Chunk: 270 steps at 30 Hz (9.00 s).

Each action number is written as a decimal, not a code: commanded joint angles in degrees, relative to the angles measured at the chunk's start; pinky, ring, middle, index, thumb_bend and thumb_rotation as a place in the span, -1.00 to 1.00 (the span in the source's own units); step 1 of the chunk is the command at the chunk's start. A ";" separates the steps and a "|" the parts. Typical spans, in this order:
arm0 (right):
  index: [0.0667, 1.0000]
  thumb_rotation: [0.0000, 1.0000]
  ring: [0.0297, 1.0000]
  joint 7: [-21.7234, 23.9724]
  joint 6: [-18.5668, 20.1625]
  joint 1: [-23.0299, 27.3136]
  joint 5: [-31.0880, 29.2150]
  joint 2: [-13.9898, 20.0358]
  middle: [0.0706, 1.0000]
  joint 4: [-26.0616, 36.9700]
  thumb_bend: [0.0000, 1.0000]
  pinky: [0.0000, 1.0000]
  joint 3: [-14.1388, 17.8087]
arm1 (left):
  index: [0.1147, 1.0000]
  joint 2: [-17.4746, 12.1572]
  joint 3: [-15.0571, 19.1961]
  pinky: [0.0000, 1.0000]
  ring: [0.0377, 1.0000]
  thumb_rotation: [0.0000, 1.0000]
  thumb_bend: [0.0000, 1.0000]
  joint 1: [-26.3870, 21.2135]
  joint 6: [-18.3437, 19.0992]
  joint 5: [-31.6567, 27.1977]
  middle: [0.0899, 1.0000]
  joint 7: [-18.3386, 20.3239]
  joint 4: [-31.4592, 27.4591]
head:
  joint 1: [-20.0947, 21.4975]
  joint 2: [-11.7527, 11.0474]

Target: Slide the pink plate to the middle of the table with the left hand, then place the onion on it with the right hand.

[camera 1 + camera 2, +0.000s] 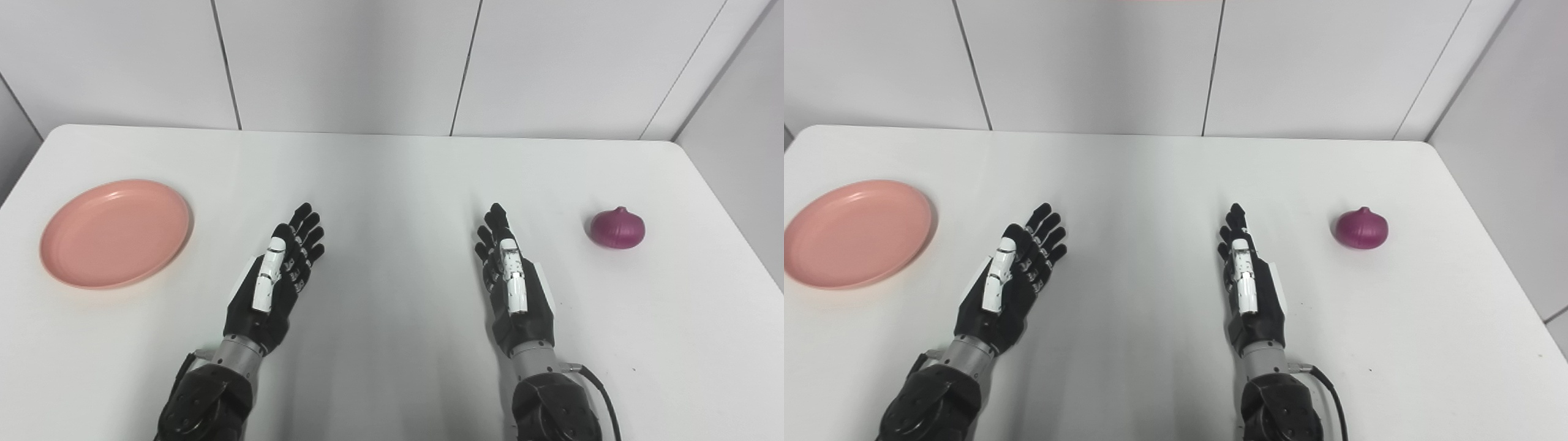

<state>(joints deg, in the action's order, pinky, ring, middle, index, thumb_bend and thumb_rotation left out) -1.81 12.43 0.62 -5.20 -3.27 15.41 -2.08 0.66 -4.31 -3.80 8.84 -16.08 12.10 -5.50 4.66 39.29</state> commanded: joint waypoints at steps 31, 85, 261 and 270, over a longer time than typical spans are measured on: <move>1.00 1.00 0.99 0.67 -2.08 1.13 0.30 -0.11 1.00 0.61 -0.39 1.00 -0.17 | 1.00 0.22 0.11 1.00 1.00 1.00 -0.07 -1.53 -1.19 0.07 1.00 0.25 -1.01 | -0.11 -0.30; 0.80 0.75 0.83 4.84 -8.55 1.89 -4.83 6.80 0.85 -7.40 -0.28 0.73 5.78 | 1.00 11.24 -6.89 1.00 1.00 1.00 -0.16 -4.72 -11.56 8.88 1.00 -5.62 13.69 | -35.20 -18.46; 0.51 0.53 0.59 5.52 -9.89 4.96 -8.45 7.33 0.66 -12.82 0.35 0.14 7.65 | 0.78 -12.99 32.91 0.90 0.85 1.00 -0.21 -16.79 -10.99 2.16 0.84 -25.08 7.60 | -43.77 -21.84; 0.43 0.52 0.55 6.22 -10.14 5.03 -8.85 8.02 0.61 -13.51 0.47 0.03 7.71 | 0.76 -12.01 32.16 0.84 0.84 1.00 -0.29 -16.43 -12.05 1.86 0.83 -25.06 8.35 | -43.61 -21.74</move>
<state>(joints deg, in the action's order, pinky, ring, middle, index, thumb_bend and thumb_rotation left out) 3.79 2.48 5.62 -13.48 4.56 2.59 5.27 -10.70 28.18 -19.06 -0.90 -14.66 -12.80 3.55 -38.94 17.49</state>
